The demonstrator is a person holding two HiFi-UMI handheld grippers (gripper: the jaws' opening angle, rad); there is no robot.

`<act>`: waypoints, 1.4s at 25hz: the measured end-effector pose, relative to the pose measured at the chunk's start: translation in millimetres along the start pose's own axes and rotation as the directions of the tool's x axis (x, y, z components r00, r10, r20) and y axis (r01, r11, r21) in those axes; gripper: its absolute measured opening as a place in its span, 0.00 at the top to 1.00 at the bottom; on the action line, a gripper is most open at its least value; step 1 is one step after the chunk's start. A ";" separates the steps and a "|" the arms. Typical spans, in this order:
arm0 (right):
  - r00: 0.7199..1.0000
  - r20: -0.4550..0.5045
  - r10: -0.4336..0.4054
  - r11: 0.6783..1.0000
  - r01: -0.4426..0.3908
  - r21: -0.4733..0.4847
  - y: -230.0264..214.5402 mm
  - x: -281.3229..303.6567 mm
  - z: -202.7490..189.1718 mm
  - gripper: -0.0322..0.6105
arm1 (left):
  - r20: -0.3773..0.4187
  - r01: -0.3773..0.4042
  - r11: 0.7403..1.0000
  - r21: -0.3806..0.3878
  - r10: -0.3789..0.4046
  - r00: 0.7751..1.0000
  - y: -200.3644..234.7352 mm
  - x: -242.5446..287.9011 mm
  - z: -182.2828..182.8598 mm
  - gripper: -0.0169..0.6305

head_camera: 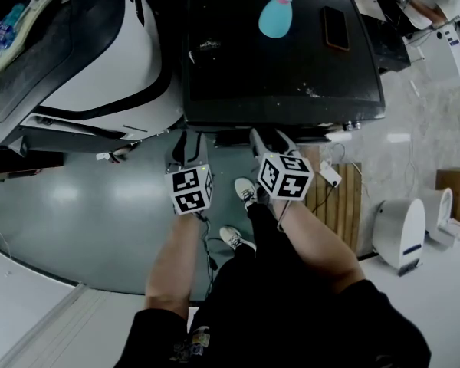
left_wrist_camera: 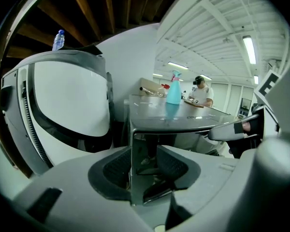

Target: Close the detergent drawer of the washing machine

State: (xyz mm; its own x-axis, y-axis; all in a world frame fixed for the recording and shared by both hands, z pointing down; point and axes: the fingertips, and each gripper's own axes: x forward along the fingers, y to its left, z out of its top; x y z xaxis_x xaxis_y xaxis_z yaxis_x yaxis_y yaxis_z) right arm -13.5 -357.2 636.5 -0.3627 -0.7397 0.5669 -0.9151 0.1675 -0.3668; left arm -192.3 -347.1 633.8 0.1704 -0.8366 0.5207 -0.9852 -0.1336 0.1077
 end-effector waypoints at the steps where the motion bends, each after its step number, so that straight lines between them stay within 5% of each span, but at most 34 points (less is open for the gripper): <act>1: 1.000 0.003 -0.003 1.000 0.003 0.004 -0.2 0.0 0.2 0.68 | -0.001 0.008 1.000 0.012 -0.008 1.000 -1.8 -0.3 -0.5 0.72; 13: 1.000 0.002 0.015 1.000 -0.015 -0.007 -0.4 -6.1 1.9 0.70 | 0.055 0.059 0.998 0.032 -0.061 0.997 -12.1 -36.1 19.5 0.77; 16: 1.000 0.009 0.019 0.999 -0.019 -0.030 4.9 -14.6 3.9 0.75 | 0.093 0.059 0.997 0.043 -0.062 0.994 -9.2 -56.3 32.6 0.88; 18: 0.999 0.020 0.037 0.998 -0.036 -0.050 11.5 -22.8 6.1 0.88 | 0.118 0.060 0.997 0.046 -0.065 0.991 -8.1 -70.3 40.9 0.95; 21: 0.991 0.046 0.127 0.990 -0.124 -0.061 31.7 -39.9 10.7 0.95 | 0.142 0.081 0.996 0.036 -0.085 0.986 -10.8 -94.9 50.7 0.97; 28: 0.944 0.076 0.321 0.936 -0.305 -0.175 90.9 -93.9 18.8 0.95 | 0.207 0.103 0.993 0.049 -0.111 0.972 -18.0 -166.1 66.4 0.97; 35: 0.884 0.092 0.459 0.848 -0.404 -0.344 153.4 -159.6 16.7 0.95 | 0.250 0.098 0.993 0.065 -0.111 0.962 -19.3 -239.3 62.7 0.97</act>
State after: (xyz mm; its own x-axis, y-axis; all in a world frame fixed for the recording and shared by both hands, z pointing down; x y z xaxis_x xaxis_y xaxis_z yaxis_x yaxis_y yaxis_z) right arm -93.1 -224.4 477.4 -0.7241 -0.6369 0.2646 -0.6897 0.6651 -0.2864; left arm -215.3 -177.6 454.0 0.2683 -0.9227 0.2768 -0.9630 -0.2491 0.1031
